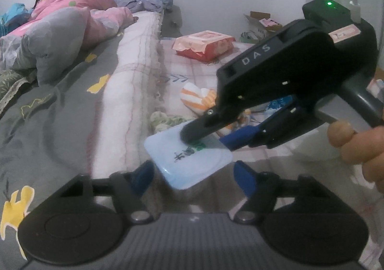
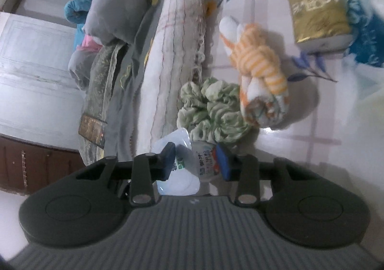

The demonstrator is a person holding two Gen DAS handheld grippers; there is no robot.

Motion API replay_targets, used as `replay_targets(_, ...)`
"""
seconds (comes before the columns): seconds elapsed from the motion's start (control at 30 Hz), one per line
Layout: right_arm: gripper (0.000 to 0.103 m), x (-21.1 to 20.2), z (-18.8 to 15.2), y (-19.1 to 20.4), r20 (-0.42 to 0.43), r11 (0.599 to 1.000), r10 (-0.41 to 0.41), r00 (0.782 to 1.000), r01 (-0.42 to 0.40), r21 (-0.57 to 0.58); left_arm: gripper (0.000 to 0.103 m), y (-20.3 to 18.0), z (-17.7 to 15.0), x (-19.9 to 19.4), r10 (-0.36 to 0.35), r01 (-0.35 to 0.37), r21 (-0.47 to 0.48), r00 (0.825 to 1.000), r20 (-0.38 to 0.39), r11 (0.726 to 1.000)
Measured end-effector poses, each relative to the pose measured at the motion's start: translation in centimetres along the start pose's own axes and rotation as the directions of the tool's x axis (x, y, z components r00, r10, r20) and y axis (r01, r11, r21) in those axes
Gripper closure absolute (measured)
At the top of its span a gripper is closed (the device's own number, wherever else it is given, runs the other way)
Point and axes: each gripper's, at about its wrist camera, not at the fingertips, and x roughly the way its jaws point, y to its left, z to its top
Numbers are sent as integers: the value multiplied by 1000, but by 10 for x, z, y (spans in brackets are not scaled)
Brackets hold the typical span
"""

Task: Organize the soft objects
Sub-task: 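Close the right gripper on the rim of the white plastic container, then lift the white container with the right gripper and carry it into the box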

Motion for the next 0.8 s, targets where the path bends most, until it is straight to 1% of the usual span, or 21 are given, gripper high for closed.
replay_targets(0.03, 70, 2, 1, 0, -3, 1000, 12, 1000, -12, 4, 38, 1, 0, 1, 2, -2, -9, 1000, -2, 1000)
replay_targets(0.07, 72, 4, 1, 1, -6, 1000, 20, 1000, -20, 6, 40, 2, 0, 2, -2, 2, -21, 1000, -3, 1000)
replay_targets(0.13, 73, 5, 1, 5, -3, 1000, 13, 1000, -13, -9, 42, 3, 1, 1, 0, 0, -34, 1000, 0, 999)
replay_targets(0.23, 74, 2, -1, 9, -4, 1000, 9, 1000, -9, -27, 48, 4, 2, -1, 17, -17, -35, 1000, 2, 999)
replay_targets(0.37, 75, -3, -7, 13, -13, 1000, 11, 1000, -11, -28, 50, 3, 4, -12, 10, -10, -44, 1000, 6, 999)
replay_targets(0.47, 75, -13, -13, 16, -4, 999, 25, 1000, -25, -27, 50, -3, 8, -24, 8, -7, -29, 1000, 26, 1000)
replay_targets(0.6, 75, -42, -23, 22, 33, 998, 53, 998, -52, -34, 51, -17, 17, -44, -6, 6, 5, 998, 66, 1000)
replay_targets(0.7, 75, -73, -30, 24, 77, 997, 70, 995, -67, -41, 51, -34, 26, -58, -31, 26, 50, 994, 101, 998)
replay_targets(0.8, 75, -109, -37, 25, 131, 997, 75, 989, -70, -45, 51, -58, 38, -71, -67, 52, 109, 988, 142, 993)
